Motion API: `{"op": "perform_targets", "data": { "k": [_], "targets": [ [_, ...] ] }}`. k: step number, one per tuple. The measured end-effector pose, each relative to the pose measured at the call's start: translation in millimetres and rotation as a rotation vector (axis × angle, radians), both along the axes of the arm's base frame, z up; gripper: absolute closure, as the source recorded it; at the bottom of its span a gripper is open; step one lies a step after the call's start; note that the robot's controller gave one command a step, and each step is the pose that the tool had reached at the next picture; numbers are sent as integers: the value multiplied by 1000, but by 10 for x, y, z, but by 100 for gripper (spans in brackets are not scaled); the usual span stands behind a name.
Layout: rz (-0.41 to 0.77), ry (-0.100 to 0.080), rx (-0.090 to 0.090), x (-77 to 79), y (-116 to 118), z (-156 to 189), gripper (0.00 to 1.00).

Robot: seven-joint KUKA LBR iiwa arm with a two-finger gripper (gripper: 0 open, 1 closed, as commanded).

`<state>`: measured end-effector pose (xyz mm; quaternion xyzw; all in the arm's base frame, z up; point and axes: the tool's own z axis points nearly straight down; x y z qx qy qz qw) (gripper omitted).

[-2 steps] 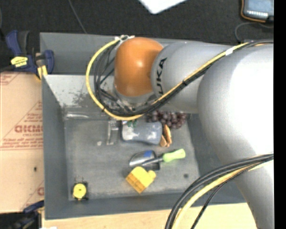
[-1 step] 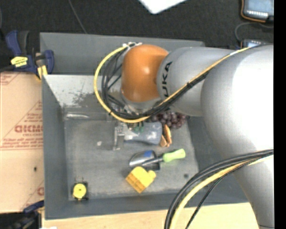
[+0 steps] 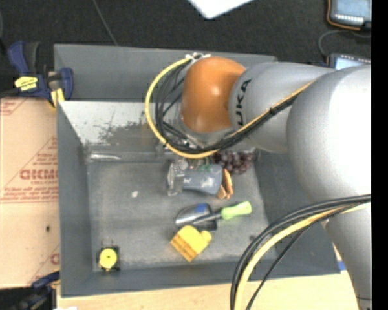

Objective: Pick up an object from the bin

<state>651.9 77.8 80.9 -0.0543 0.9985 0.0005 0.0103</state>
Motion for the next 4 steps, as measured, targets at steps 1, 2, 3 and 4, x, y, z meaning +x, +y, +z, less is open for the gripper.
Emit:
{"op": "perform_targets", "data": {
  "k": [1,2,3,4],
  "targets": [
    [-127,14,1,4,-313,-66,0],
    [-198,14,2,9,-378,-59,0],
    [-102,11,2,-273,-259,-100,100],
    [-104,11,3,-273,-259,-100,100]
  ]
}}
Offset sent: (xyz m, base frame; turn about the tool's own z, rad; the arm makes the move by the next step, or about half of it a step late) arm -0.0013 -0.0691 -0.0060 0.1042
